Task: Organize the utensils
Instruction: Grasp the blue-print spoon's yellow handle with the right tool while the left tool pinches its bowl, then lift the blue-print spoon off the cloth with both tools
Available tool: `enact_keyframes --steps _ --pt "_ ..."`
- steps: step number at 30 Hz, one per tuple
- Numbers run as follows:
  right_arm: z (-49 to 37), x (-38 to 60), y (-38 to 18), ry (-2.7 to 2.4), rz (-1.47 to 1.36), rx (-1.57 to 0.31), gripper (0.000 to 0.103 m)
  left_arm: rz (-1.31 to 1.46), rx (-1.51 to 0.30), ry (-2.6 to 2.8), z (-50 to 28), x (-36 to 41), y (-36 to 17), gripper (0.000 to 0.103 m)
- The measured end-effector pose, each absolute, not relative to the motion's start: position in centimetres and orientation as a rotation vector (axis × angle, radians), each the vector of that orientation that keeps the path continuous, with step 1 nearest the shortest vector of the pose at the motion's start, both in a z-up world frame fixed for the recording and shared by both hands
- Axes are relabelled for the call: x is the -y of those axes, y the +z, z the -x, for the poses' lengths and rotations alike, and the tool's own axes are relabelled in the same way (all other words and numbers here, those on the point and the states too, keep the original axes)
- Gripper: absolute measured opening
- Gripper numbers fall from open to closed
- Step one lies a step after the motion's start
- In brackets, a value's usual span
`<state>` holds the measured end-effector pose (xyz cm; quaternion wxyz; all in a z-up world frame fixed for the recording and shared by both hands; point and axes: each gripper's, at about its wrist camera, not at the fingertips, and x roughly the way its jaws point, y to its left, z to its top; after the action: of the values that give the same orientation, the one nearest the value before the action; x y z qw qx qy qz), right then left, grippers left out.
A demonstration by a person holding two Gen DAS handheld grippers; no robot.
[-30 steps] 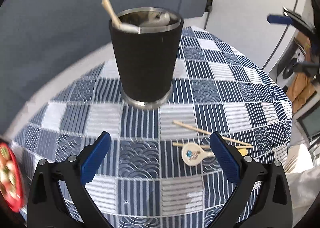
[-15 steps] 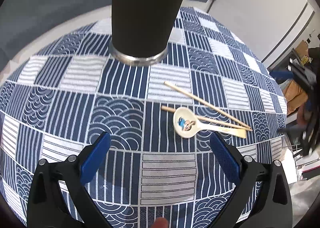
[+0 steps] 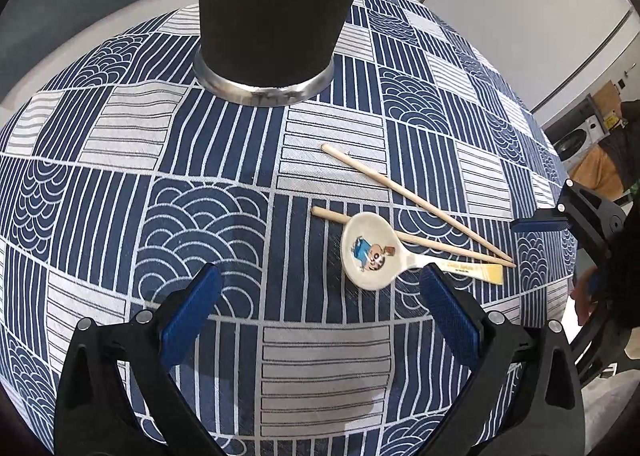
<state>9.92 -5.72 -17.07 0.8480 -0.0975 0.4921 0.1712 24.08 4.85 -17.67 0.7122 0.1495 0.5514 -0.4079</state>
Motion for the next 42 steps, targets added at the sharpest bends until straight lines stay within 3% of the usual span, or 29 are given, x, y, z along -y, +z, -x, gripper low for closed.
enact_keyframes --steps 3,5,6,11,13,17,21,23,25,30,31,33,36,42 --pt "-10.1 5.6 -17.5 0.374 0.197 -1.041 0.090 -0.347 -1.217 -0.892 -24.1 -4.3 -17.7 0.095" --pt "-10.2 5.4 -17.6 0.379 0.209 -1.037 0.084 -0.345 -1.206 -0.887 -24.1 -4.1 -17.7 0.091" --pt "-10.2 5.3 -17.6 0.379 0.219 -1.032 0.075 -0.350 -1.204 -0.885 -24.1 -4.0 -17.6 0.090" --pt "-10.5 5.1 -18.1 0.395 0.228 -1.037 0.068 -0.358 -1.209 -0.903 -24.1 -3.8 -17.5 0.084" --pt "-10.6 5.1 -18.1 0.402 0.225 -1.030 0.061 -0.378 -1.203 -0.905 -23.9 -3.7 -17.4 0.079" --pt "-10.8 5.0 -18.2 0.419 0.227 -1.032 0.058 -0.410 -1.205 -0.933 -23.5 -3.2 -17.3 0.063" --pt "-11.2 4.8 -18.0 0.418 0.253 -1.017 0.050 -0.413 -1.207 -0.943 -23.4 -3.1 -17.3 0.060" --pt "-11.2 4.6 -18.0 0.429 0.268 -1.021 0.045 -0.412 -1.211 -0.947 -23.3 -3.1 -17.3 0.056" --pt "-11.3 4.7 -17.9 0.435 0.268 -1.013 0.031 -0.435 -1.214 -0.950 -23.1 -2.9 -17.4 0.051" --pt "-11.7 4.9 -18.2 0.436 0.281 -1.021 0.027 -0.434 -1.217 -0.965 -22.7 -2.6 -17.4 0.043" --pt "-11.8 5.0 -18.2 0.446 0.267 -1.025 0.021 -0.428 -1.224 -0.977 -22.7 -2.6 -17.4 0.039" --pt "-11.7 5.2 -18.3 0.447 0.259 -1.026 0.020 -0.423 -1.232 -0.971 -22.8 -2.7 -17.4 0.026" --pt "-11.5 5.2 -18.3 0.450 0.272 -1.021 0.014 -0.403 -1.249 -0.963 -23.2 -2.8 -17.5 0.016" --pt "-11.1 5.3 -18.3 0.451 0.276 -1.029 0.010 -0.433 -1.247 -0.969 -22.4 -3.0 -17.3 0.014"
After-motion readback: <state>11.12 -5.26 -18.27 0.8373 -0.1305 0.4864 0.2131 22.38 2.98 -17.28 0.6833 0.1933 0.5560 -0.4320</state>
